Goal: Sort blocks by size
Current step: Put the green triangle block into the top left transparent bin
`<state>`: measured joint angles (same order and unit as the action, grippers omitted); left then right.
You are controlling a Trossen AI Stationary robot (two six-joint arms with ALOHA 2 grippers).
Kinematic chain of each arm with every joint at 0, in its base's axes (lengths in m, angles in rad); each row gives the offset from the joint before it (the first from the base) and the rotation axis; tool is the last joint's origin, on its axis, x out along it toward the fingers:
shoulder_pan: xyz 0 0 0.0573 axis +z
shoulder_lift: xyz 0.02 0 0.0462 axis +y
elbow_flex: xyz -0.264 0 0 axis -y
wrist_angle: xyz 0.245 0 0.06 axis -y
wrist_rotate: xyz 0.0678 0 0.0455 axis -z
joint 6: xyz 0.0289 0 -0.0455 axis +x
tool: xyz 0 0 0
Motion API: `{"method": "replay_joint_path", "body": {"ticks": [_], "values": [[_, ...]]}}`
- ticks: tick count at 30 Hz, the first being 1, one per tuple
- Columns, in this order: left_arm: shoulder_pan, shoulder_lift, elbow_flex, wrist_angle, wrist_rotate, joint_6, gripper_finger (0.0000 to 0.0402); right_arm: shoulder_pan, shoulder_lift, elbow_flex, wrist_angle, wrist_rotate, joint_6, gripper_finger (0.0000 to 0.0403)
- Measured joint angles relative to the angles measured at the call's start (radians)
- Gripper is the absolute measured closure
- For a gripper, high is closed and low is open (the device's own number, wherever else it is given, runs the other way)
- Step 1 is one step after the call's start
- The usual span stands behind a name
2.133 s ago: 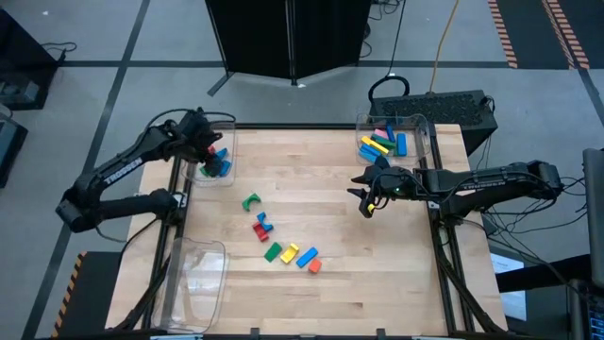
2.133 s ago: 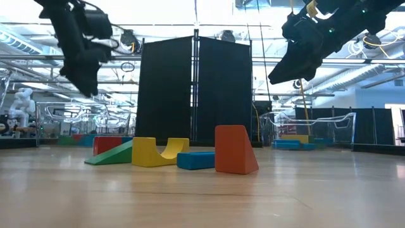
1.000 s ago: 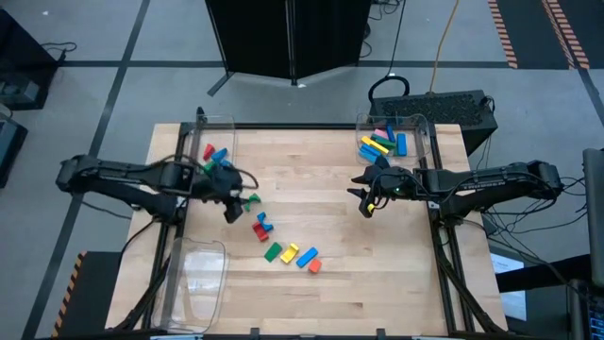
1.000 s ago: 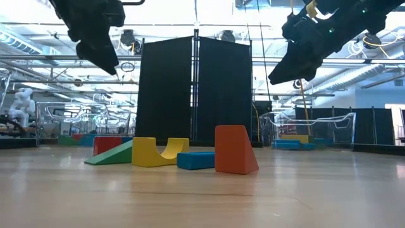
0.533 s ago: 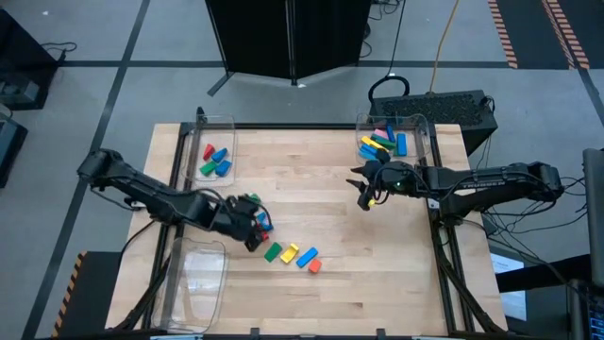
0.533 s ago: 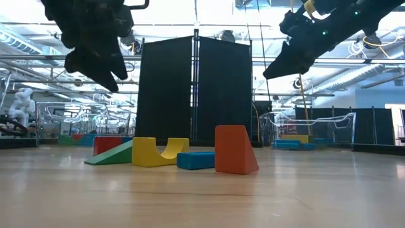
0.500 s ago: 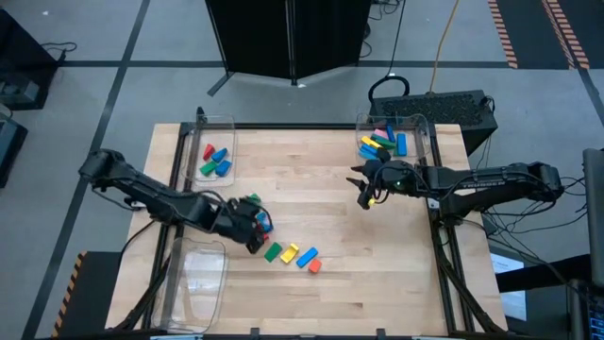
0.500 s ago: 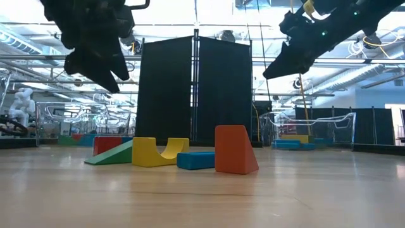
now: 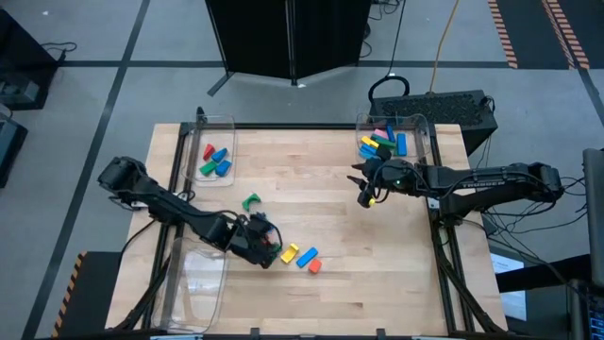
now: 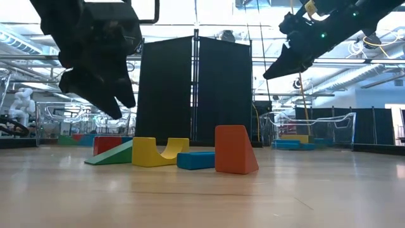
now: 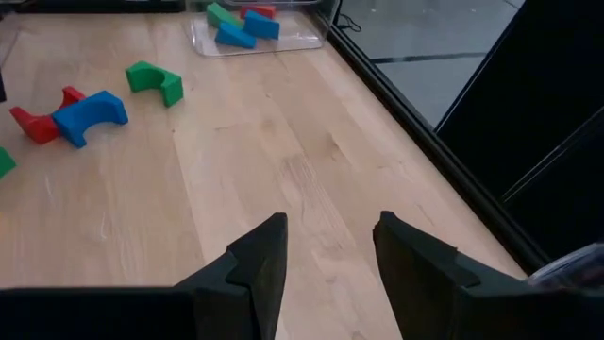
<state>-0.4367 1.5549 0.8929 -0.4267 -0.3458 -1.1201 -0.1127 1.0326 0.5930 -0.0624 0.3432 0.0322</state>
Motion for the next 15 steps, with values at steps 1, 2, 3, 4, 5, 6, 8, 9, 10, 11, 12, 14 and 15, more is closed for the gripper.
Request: {"method": "replay_joint_path", "body": {"ticks": [1, 2, 3, 4, 5, 6, 8, 9, 10, 11, 12, 14, 15], "values": [[-0.001, 0.015, 0.008, 0.0, -0.001, 0.0, 0.0167, 0.0, 0.0, 0.0, 0.001, 0.0, -0.003, 0.025], [-0.004, 0.03, 0.015, 0.0, -0.006, 0.001, 0.0167, 0.0, 0.0, 0.0, 0.004, 0.0, -0.008, 0.025], [-0.006, 0.045, 0.022, -0.001, -0.013, 0.003, 0.0167, 0.0, 0.0, 0.0, 0.009, 0.0, -0.013, 0.025], [-0.009, 0.059, 0.029, -0.001, -0.016, 0.003, 0.0167, 0.0, 0.0, 0.0, 0.01, 0.0, -0.016, 0.025], [-0.011, 0.073, 0.037, -0.002, -0.019, 0.003, 0.0167, 0.0, 0.0, 0.0, 0.011, 0.0, -0.018, 0.025], [-0.013, 0.086, 0.045, -0.006, -0.023, 0.003, 0.0167, 0.0, 0.0, 0.0, 0.014, 0.0, -0.018, 0.025], [-0.018, 0.111, 0.064, -0.013, -0.03, 0.004, 0.0167, 0.0, 0.0, 0.0, 0.023, 0.0, -0.023, 0.025], [-0.018, 0.122, 0.073, -0.017, -0.031, 0.004, 0.0167, 0.0, 0.0, 0.0, 0.033, 0.0, -0.027, 0.025], [-0.018, 0.133, 0.081, -0.026, -0.032, 0.004, 0.0167, 0.0, 0.0, 0.0, 0.039, 0.0, -0.031, 0.025], [-0.018, 0.142, 0.086, -0.034, -0.033, 0.004, 0.0167, 0.0, 0.0, 0.0, 0.041, 0.0, -0.036, 0.025], [-0.018, 0.15, 0.087, -0.038, -0.033, 0.005, 0.0167, 0.0, 0.0, 0.0, 0.042, 0.0, -0.044, 0.025], [-0.017, 0.165, 0.087, -0.039, -0.034, 0.003, 0.0167, 0.0, 0.0, 0.0, 0.043, 0.0, -0.052, 0.025], [-0.017, 0.172, 0.087, -0.04, -0.035, 0.003, 0.0167, 0.0, 0.0, 0.0, 0.044, 0.0, -0.052, 0.025]]}}
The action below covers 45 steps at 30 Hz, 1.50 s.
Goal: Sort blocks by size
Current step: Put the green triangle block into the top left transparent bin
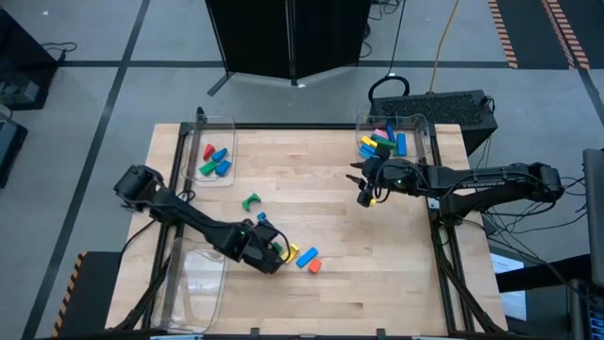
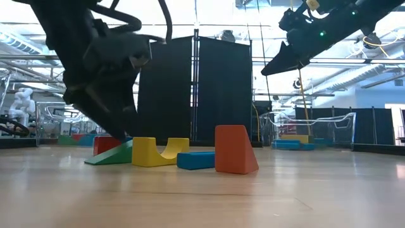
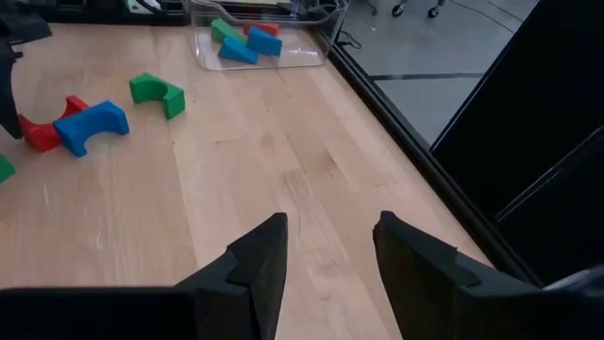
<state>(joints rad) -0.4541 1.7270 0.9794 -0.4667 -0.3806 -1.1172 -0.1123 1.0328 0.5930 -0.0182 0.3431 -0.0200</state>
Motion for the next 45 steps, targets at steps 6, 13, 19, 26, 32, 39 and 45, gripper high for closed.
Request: {"method": "replay_joint_path", "body": {"ticks": [6, 13, 19, 26, 32, 39, 45], "values": [[0.0, 0.033, 0.0, 0.007, -0.003, -0.003, 0.0167, 0.0, 0.0, 0.0, 0.0, 0.0, 0.0, 0.025], [0.0, 0.038, 0.0, 0.045, -0.004, -0.003, 0.0167, 0.0, 0.0, 0.0, 0.0, 0.0, 0.0, 0.025], [0.0, 0.038, 0.0, 0.085, 0.004, -0.003, 0.0167, 0.0, 0.0, 0.0, 0.0, 0.0, 0.0, 0.025], [0.0, 0.04, 0.0, 0.081, -0.007, -0.003, 0.0167, 0.0, 0.0, 0.0, -0.001, 0.0, 0.0, 0.025], [0.0, 0.041, 0.0, 0.084, -0.017, 0.001, 0.0167, 0.0, 0.0, 0.0, -0.001, 0.0, 0.0, 0.025], [0.0, 0.041, 0.0, 0.088, -0.017, 0.001, 0.0167, 0.0, 0.0, 0.0, -0.001, 0.0, 0.0, 0.025], [0.0, 0.041, 0.0, 0.088, -0.017, 0.004, 0.0167, 0.0, 0.0, 0.0, -0.001, 0.0, 0.0, 0.025]]}}
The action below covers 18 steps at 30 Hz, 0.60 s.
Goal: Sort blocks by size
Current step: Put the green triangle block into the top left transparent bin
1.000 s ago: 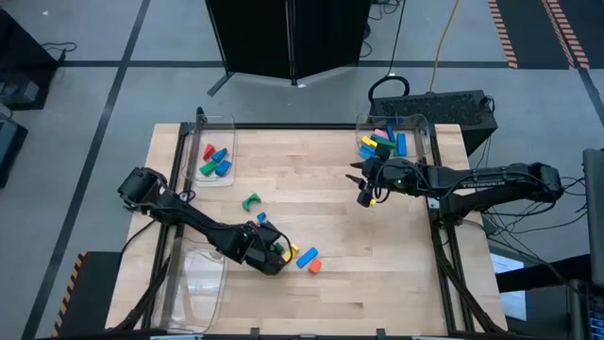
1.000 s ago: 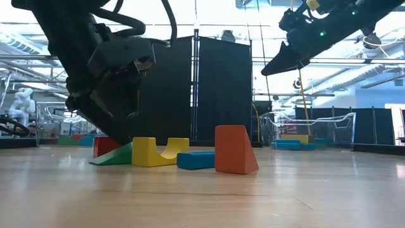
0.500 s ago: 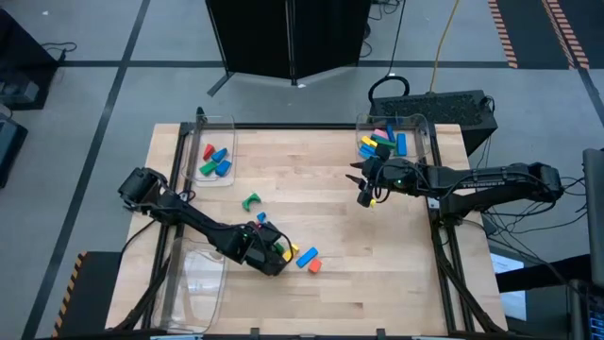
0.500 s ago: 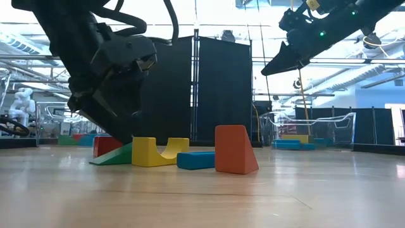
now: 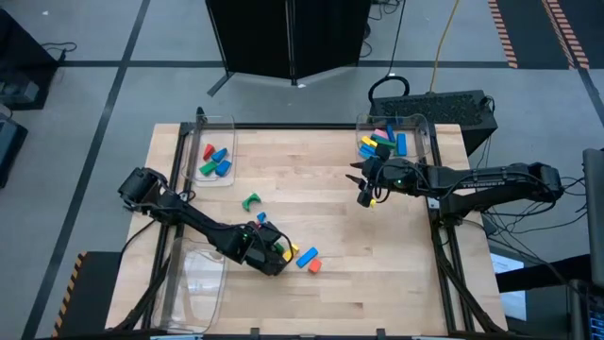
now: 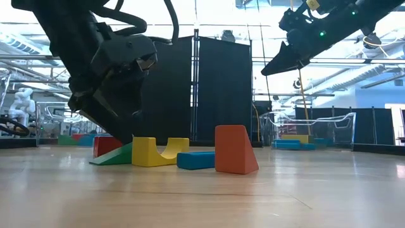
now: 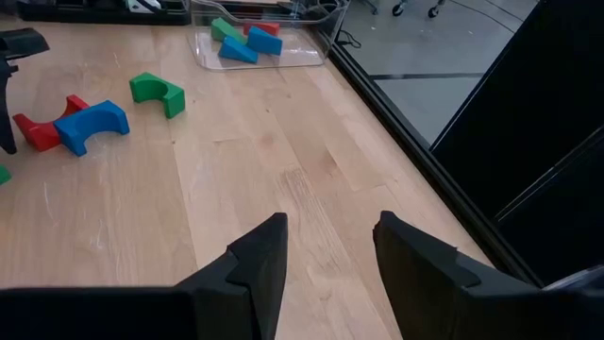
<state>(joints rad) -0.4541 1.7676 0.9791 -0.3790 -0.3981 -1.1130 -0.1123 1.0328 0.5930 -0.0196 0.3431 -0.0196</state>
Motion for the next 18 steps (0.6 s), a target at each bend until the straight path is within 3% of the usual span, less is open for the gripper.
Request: {"method": "replay_joint_path", "body": {"ticks": [18], "values": [[0.001, 0.105, 0.003, 0.043, 0.032, -0.003, 0.0167, 0.0, 0.0, 0.0, -0.001, 0.0, 0.008, 0.025]]}}
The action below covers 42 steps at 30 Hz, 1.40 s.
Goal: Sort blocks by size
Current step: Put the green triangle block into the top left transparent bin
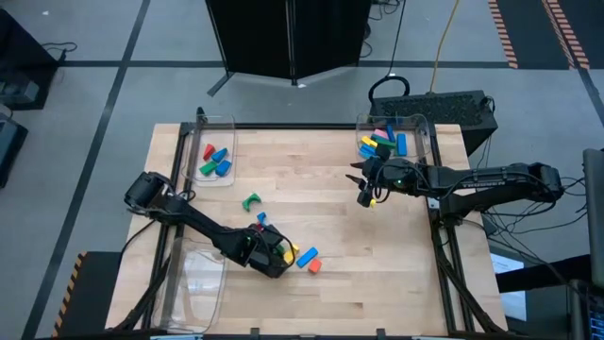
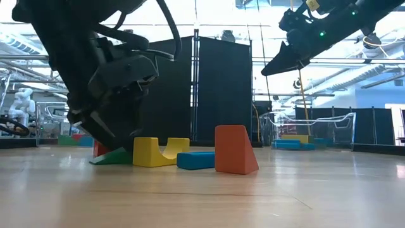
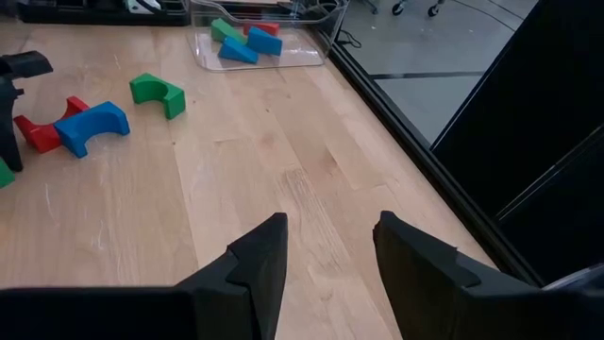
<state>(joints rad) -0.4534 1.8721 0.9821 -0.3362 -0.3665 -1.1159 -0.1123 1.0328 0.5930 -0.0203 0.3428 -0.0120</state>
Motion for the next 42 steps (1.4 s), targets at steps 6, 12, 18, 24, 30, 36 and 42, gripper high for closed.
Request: {"method": "replay_joint_path", "body": {"ticks": [6, 12, 18, 24, 30, 36, 42], "values": [[0.001, -0.019, 0.0, -0.037, 0.002, 0.025, 0.0175, 0.0, 0.0, 0.0, 0.0, 0.0, -0.001, 0.025], [0.014, -0.04, -0.001, -0.078, 0.012, 0.023, 0.0254, 0.0, 0.0, 0.0, 0.001, 0.0, -0.002, 0.025], [0.045, -0.088, -0.008, -0.123, 0.014, 0.056, 0.028, 0.0, 0.0, 0.0, 0.001, 0.0, -0.004, 0.025], [0.09, -0.174, -0.007, -0.22, 0.005, 0.076, 0.028, 0.0, 0.0, 0.0, 0.001, -0.002, -0.014, 0.025], [0.14, -0.278, -0.005, -0.211, -0.007, 0.131, 0.028, 0.0, 0.0, 0.0, 0.017, -0.004, -0.055, 0.025], [0.207, -0.399, -0.004, -0.28, -0.054, 0.174, 0.028, 0.0, 0.0, 0.0, 0.063, -0.004, -0.06, 0.025], [0.309, -0.521, -0.004, -0.465, -0.064, 0.183, 0.028, 0.0, 0.0, 0.0, 0.043, -0.004, -0.06, 0.025]]}}
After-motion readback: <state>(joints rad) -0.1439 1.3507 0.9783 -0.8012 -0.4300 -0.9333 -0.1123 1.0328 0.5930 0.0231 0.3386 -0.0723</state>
